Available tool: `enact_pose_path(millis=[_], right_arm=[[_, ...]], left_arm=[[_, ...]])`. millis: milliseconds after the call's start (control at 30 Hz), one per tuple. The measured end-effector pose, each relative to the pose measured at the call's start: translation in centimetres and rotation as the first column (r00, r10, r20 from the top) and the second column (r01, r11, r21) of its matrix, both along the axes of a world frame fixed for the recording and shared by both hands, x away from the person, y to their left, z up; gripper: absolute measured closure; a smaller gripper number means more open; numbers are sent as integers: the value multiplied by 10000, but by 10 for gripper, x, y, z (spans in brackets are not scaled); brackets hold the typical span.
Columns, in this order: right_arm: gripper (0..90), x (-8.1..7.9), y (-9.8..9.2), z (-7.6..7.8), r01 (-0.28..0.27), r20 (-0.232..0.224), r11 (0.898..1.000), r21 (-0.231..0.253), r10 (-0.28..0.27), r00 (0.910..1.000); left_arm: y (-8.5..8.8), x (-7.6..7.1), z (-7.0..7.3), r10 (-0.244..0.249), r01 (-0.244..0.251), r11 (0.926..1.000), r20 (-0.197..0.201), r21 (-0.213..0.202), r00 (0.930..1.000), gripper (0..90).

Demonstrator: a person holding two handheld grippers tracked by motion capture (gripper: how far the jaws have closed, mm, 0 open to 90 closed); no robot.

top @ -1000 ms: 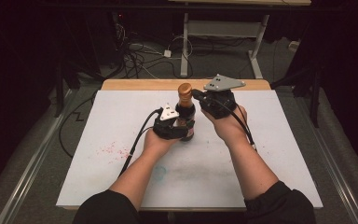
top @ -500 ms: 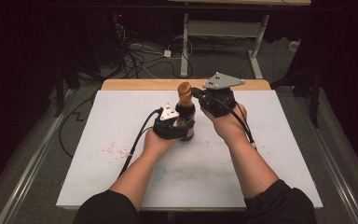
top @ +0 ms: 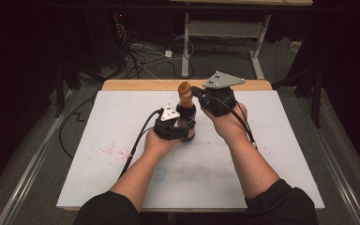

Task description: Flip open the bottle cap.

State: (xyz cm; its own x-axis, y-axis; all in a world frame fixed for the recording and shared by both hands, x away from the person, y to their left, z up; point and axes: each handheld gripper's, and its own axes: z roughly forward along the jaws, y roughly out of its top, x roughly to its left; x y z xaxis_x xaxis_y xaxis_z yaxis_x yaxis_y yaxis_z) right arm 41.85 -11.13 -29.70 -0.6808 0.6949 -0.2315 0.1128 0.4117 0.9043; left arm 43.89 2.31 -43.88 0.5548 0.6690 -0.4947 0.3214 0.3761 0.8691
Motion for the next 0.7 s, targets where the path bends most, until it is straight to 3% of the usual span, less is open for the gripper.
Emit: enact_pose_path(millis=[67,100,333,400,433,467,500,533,700], right_arm=[[900,0,0,1,-28,31,10000,-17,28,10000],[900,0,2,2,-71,76,10000,-28,71,9999],[900,-4,11,10,-275,210,9996,46,274,9994],[900,-7,20,14,-520,299,9986,-37,521,9982],[900,-9,24,15,-603,324,9982,-76,605,9976],[900,-11,30,17,-756,400,9971,-86,759,9963],[900,-11,30,17,-756,400,9971,-86,759,9963],[900,-11,31,18,-787,358,9969,30,786,9963],[900,-10,21,19,-617,390,9980,117,612,9974]], left_arm=[[0,0,0,-17,17,10000,1,21,10000,289],[5,-1,-1,-316,312,9974,59,651,9995,290],[3,-2,-1,-349,336,9962,153,800,9993,289],[3,-2,-1,-323,313,9968,129,734,9994,289],[0,-1,0,-27,27,9999,33,142,10000,289],[4,-1,-1,-329,322,9970,86,709,9994,289],[4,-1,-1,-329,322,9970,86,709,9994,289],[0,-1,0,-18,18,10000,30,78,10000,289],[0,-1,0,-44,44,10000,13,70,10000,287]])
